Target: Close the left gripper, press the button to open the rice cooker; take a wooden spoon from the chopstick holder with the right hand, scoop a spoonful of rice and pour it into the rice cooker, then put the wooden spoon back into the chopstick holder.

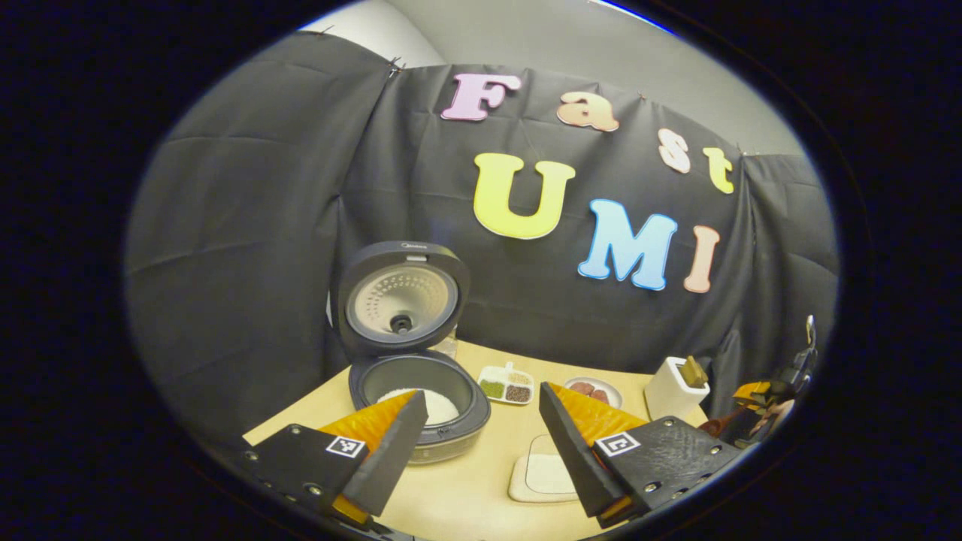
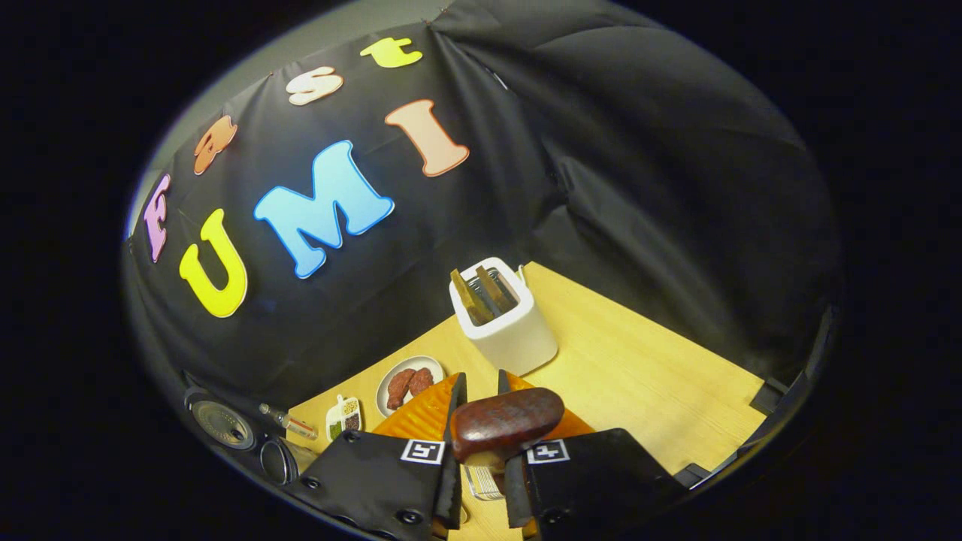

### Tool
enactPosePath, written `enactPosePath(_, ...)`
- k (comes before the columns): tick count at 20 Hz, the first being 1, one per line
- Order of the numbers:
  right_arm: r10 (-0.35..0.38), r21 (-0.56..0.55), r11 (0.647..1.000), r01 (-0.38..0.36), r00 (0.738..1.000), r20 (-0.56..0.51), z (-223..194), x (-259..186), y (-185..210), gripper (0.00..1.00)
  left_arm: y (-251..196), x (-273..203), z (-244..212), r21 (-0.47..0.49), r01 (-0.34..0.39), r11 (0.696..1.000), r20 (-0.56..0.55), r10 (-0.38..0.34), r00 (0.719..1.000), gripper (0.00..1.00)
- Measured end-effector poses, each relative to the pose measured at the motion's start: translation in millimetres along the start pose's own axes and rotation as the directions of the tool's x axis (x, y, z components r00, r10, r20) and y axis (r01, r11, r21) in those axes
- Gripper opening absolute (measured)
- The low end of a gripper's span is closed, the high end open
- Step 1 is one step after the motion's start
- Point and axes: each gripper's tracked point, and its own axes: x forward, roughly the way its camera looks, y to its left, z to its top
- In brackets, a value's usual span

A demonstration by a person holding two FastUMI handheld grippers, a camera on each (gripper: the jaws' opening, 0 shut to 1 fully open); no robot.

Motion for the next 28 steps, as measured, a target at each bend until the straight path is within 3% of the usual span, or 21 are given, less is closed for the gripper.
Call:
enactPosePath(4,-0.068,0.032,0.997,0.066,0.996,0.052,3,-40,-11,0.21,18,10,-5,-0.032,0.091,0.995,-0.022,-0.092,0.996,0.95)
enactPosePath(11,-0.133,0.047,0.99,0.129,0.987,0.09,-23,-92,-2,0.22,54,34,-12,-0.025,0.164,0.986,-0.026,-0.164,0.986,0.95)
enactPosePath(18,-0.022,-0.037,0.999,0.023,0.999,0.034,-57,-100,81,0.22,97,30,-21,0.04,0.122,0.992,-0.004,-0.122,0.993,0.95)
enactPosePath(22,0.072,-0.097,0.993,-0.073,0.997,-0.018,-75,-92,138,0.22,125,28,-38,-0.004,0.092,0.996,-0.031,-0.092,0.995,0.95)
enactPosePath(26,0.132,-0.169,0.975,-0.145,0.987,-0.087,-97,-78,183,0.25,159,21,-41,-0.051,0.044,0.998,-0.037,-0.046,0.998,0.95)
enactPosePath(28,0.147,-0.216,0.961,-0.17,0.982,-0.121,-109,-67,199,0.22,176,17,-42,-0.053,0.017,0.998,-0.034,-0.019,0.999,0.95)
